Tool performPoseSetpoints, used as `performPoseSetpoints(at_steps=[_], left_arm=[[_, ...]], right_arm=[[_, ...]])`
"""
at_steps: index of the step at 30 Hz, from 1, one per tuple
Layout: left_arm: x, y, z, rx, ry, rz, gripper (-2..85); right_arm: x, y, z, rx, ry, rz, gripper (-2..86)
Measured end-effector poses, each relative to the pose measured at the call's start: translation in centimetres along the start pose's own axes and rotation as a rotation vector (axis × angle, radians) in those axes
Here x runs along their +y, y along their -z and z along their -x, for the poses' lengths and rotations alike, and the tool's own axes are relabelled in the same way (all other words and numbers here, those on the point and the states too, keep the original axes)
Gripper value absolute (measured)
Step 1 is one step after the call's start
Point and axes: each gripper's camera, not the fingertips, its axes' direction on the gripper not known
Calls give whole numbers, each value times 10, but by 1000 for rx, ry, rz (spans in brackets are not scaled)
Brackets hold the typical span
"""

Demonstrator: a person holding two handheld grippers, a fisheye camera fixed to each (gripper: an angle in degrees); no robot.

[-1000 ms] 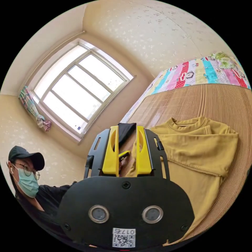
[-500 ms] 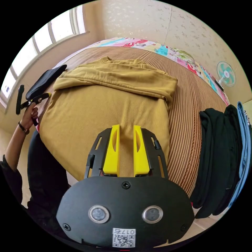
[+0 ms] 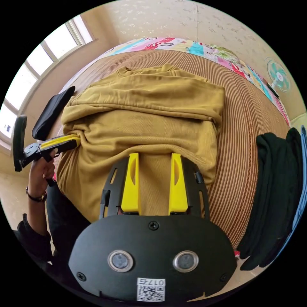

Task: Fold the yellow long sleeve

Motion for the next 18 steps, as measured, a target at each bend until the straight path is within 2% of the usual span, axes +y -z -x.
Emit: performPoseSetpoints(at_steps=[5,9,11,14,18], left_arm=[[-122,-19,28,-114,6,13,37],[-134,-5,40,-121,52,10,54],[-89,20,42,-106,30,-80,76],[14,57,42,-98,18,-295,94],[119,70,49,-28,167,-350,119]], right_arm=[[-108,-16,-50,-12,-36,-59,130],[-142,1,-85,-124,-87,74,119],[-104,41,-94,-211,-27,-62,115],[-15,78,-119,-173,-69,-237,117],[81,78,-164,-135,-268,-260,118]])
